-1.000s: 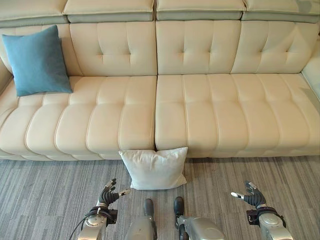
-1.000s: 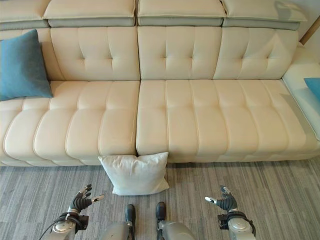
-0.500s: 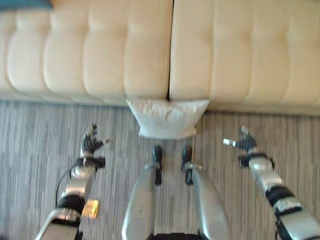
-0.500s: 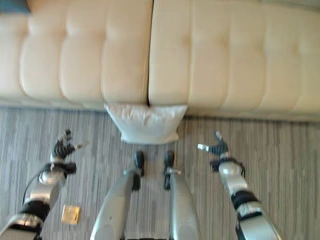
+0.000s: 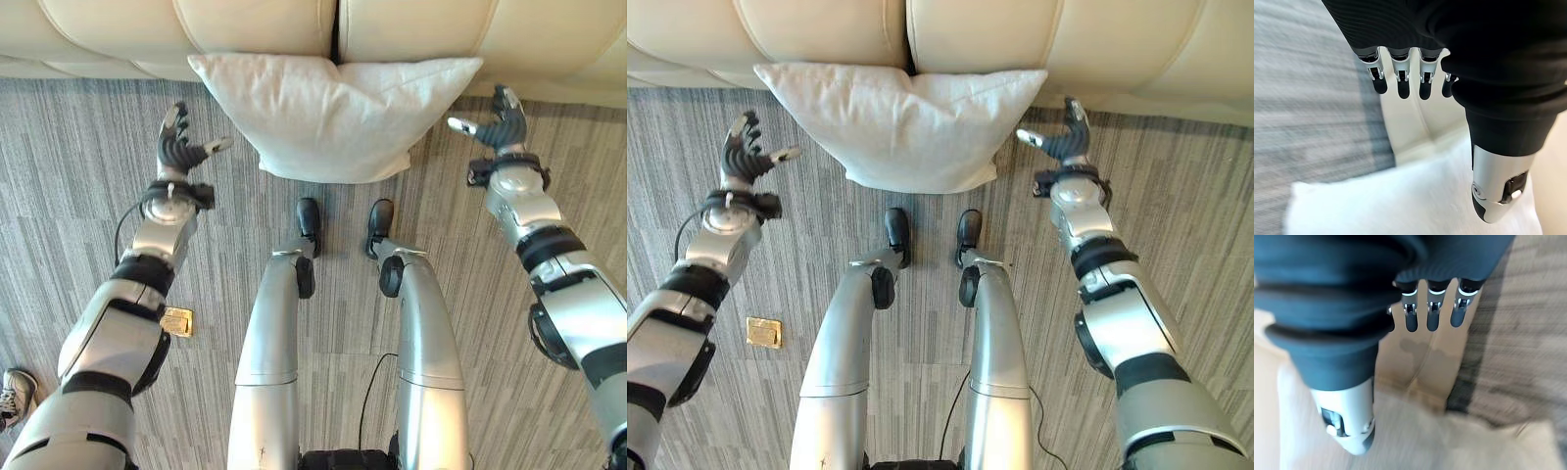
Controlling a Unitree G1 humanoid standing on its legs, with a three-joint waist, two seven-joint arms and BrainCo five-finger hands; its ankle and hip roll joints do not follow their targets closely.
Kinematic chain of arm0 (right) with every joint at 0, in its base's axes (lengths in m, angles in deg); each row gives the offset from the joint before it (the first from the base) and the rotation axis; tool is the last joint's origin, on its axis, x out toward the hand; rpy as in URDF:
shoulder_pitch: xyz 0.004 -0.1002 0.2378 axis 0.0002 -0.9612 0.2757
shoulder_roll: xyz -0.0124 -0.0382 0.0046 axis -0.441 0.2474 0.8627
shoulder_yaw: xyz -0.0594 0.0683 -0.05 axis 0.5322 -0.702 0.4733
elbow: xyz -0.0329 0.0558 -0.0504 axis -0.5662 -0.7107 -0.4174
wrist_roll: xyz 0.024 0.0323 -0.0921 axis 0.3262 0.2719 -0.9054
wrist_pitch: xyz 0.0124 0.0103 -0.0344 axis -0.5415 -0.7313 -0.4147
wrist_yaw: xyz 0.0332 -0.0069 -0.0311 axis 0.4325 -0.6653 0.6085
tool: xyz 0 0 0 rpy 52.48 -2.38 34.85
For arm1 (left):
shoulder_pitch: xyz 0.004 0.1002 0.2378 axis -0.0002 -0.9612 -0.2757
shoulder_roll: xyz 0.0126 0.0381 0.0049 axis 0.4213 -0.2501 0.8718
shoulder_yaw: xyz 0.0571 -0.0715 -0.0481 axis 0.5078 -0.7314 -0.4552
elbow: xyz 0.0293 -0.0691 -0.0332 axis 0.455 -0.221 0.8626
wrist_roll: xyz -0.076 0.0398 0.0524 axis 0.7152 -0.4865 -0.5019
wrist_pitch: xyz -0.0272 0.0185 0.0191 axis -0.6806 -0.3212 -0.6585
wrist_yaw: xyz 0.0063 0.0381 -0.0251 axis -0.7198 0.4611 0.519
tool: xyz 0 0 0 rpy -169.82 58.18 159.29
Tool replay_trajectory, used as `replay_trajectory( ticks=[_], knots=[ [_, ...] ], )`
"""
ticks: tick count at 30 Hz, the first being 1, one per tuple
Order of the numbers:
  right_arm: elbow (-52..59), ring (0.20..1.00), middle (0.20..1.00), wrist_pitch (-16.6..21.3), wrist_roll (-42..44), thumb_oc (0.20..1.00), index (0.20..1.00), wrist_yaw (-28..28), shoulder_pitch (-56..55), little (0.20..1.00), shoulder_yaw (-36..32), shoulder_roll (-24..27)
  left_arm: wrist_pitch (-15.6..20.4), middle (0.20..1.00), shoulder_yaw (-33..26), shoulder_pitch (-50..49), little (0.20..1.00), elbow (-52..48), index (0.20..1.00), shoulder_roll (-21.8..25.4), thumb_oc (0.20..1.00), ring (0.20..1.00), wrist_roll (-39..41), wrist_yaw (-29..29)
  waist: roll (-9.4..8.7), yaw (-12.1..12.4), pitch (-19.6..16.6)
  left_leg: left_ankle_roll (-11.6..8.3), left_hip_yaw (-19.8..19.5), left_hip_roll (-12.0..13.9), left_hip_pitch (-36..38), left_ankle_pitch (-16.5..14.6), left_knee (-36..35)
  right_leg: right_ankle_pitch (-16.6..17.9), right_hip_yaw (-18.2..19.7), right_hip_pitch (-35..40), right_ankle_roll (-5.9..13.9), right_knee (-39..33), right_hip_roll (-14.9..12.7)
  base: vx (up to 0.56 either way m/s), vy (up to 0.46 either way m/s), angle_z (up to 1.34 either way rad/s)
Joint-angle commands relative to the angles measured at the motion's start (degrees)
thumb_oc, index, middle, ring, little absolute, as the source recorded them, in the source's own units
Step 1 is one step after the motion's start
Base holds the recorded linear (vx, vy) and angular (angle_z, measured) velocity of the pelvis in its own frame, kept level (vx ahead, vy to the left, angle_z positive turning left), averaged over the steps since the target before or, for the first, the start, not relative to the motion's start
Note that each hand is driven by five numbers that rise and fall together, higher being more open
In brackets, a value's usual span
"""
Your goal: Pick up all the scattered cushions and arrange them neatly on the sofa.
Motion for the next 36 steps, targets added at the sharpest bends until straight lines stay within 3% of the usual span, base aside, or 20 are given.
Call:
replay_trajectory(
  ticks=[1, 2, 6, 11, 16, 17, 19, 20, 21, 22, 23, 25, 31, 36],
  knots=[
    [3.64, 0.523, 0.523, 5.17, 2.27, 0.523, 0.523, -0.97, -0.03, 0.523, 2.02, -4.34, 2.71, 0.934, -1.89, -0.39, 0.934, -1.42, 0.934, -3.32, 0.934, 0.934, 0.95, -0.99, 3.68, 0.35, -3.78, -3.06, -4.34, -0.85, 2.25, -6.21, 1.44, -3.67, 4.45, 4.19, 5.14, -4.06, -2.00, 0.01, -0.046, 0.12],
    [5.30, 0.200, 0.200, 5.56, 1.84, 0.200, 0.200, -1.41, 0.60, 0.200, 2.73, -5.58, 2.99, 0.200, -1.61, 0.31, 0.200, -2.22, 0.200, -4.37, 0.200, 0.200, 1.56, -0.82, 3.83, 0.35, -3.79, -3.06, -4.48, -0.99, 2.63, -6.12, 1.16, -3.78, 4.35, 4.29, 5.05, -3.95, -1.99, 0.01, -0.047, 0.06],
    [12.34, 0.200, 0.200, 7.91, 1.54, 0.200, 0.200, -1.62, -0.53, 0.200, 2.90, -9.25, 4.46, 0.200, -1.38, 0.57, 0.200, -8.26, 0.200, -7.02, 0.200, 0.200, 1.01, -1.43, 3.79, 0.28, -5.00, -3.09, -5.10, -1.47, 4.45, -5.47, -0.59, -3.56, 3.54, 6.00, 4.99, -5.26, -1.76, 0.01, -0.034, 0.08],
    [18.62, 0.200, 0.200, 8.52, -2.05, 0.200, 0.200, -1.07, -5.53, 0.200, 2.87, -9.94, 5.21, 0.200, -2.51, -3.08, 0.200, -15.22, 0.200, -8.06, 0.200, 0.200, -1.53, -1.97, 3.36, 0.02, -6.42, -3.61, -5.33, -1.04, 8.94, -4.44, -5.02, -2.60, 2.74, 10.13, 5.42, -8.90, -1.73, 0.00, -0.011, 0.05],
    [33.02, 0.200, 0.200, 8.42, -9.72, 0.200, 0.200, 1.59, -22.93, 0.200, -0.98, -8.10, 5.43, 0.200, -7.60, -18.32, 0.200, -31.64, 0.200, -9.43, 0.200, 0.200, -7.37, -2.21, 2.16, -0.78, -8.19, -4.61, -5.42, -0.56, 22.37, -3.05, -14.73, 0.05, 0.86, 23.61, 7.23, -18.92, -2.11, 0.00, 0.011, -0.01],
    [39.25, 0.200, 0.200, 8.72, -12.17, 0.200, 0.200, 3.60, -30.04, 0.200, -2.52, -7.59, 5.61, 0.200, -10.04, -25.29, 0.200, -36.97, 0.200, -10.48, 0.200, 0.200, -8.22, -0.92, 1.60, -0.99, -9.07, -4.82, -5.26, -0.49, 28.00, -2.90, -18.33, 0.82, 0.22, 28.79, 7.96, -22.19, -2.25, 0.05, 0.024, -0.01],
    [43.11, 0.200, 0.200, 8.70, -13.04, 0.200, 0.200, 5.03, -35.51, 0.200, -3.32, -7.81, 5.57, 0.200, -11.43, -30.25, 0.200, -40.03, 0.200, -11.12, 0.200, 0.200, -8.59, -0.08, 1.27, -1.25, -9.58, -4.94, -5.19, -0.44, 32.03, -2.61, -20.68, 1.53, -0.06, 32.87, 8.27, -24.87, -2.28, 0.04, 0.010, -0.09],
    [46.45, 0.200, 0.200, 9.09, -13.65, 0.200, 0.200, 6.34, -39.85, 0.200, -4.71, -7.74, 5.69, 0.200, -12.78, -34.08, 0.200, -42.86, 0.200, -11.88, 0.200, 0.200, -8.76, 0.80, 0.76, -1.43, -10.12, -4.78, -4.75, -0.44, 34.58, -0.78, -23.00, 3.64, -0.75, 35.60, 8.28, -27.66, -2.67, 0.14, 0.011, -0.12],
    [51.50, 0.200, 0.200, 8.95, -14.12, 0.200, 0.200, 9.15, -47.65, 0.200, -6.69, -7.83, 5.42, 0.200, -13.99, -41.83, 0.200, -46.12, 0.200, -13.25, 0.200, 0.200, -8.85, 3.10, 0.12, -1.92, -11.69, -4.72, -4.50, -0.53, 41.28, -0.53, -26.49, 4.67, -1.23, 42.53, 8.76, -31.83, -2.84, 0.09, 0.007, -0.08],
    [51.61, 0.200, 0.200, 8.90, -14.14, 0.200, 0.200, 9.16, -47.80, 0.200, -6.68, -7.82, 5.37, 0.200, -13.99, -41.98, 0.200, -46.22, 0.200, -13.26, 0.200, 0.200, -8.86, 3.09, 0.12, -1.91, -11.55, -4.73, -4.50, -0.53, 41.66, -0.47, -26.69, 4.73, -1.25, 42.89, 8.77, -32.01, -2.83, 0.28, 0.006, -0.12],
    [55.48, 0.200, 0.200, 9.10, -14.06, 0.200, 0.200, 11.67, -54.38, 0.200, -8.63, -6.99, 5.08, 0.200, -15.74, -48.15, 0.200, -49.18, 0.200, -13.20, 0.200, 0.200, -9.18, 4.98, -0.28, -2.26, -13.26, -4.74, -4.33, -0.62, 47.68, -0.40, -30.09, 5.08, -1.52, 48.96, 9.22, -35.52, -2.62, 0.14, -0.004, -0.12],
    [57.54, 0.200, 0.200, 9.09, -14.49, 0.200, 0.200, 12.89, -57.59, 0.200, -9.79, -6.19, 5.08, 0.200, -16.48, -51.43, 0.200, -50.98, 0.200, -12.98, 0.200, 0.200, -9.57, 6.15, -0.40, -2.48, -14.14, -4.78, -4.19, -0.46, 50.76, -0.16, -32.08, 5.36, -1.62, 52.18, 9.55, -37.51, -2.49, 0.18, 0.005, -0.09],
    [67.68, 0.200, 0.200, 9.23, -14.28, 0.200, 0.200, 19.03, -70.06, 0.200, -14.97, -3.08, 4.78, 0.200, -19.90, -64.44, 0.200, -57.26, 0.200, -10.63, 0.200, 0.200, -11.60, 9.79, -0.64, -3.86, -21.91, -4.81, -2.66, 0.12, 65.45, 0.85, -41.08, 6.86, -1.21, 66.06, 10.84, -45.95, -0.85, 0.23, 0.027, -0.10],
    [71.26, 0.200, 0.200, 8.79, -13.73, 0.200, 0.200, 20.35, -71.72, 0.200, -15.73, -2.35, 3.96, 0.200, -21.31, -67.90, 0.200, -58.49, 0.200, -10.72, 0.200, 0.200, -11.25, 10.19, -0.81, -3.74, -24.39, -4.75, -1.69, 0.08, 70.42, 0.01, -42.59, 6.77, -0.62, 71.08, 10.98, -49.20, -0.50, 0.15, 0.023, -0.10]
  ],
)
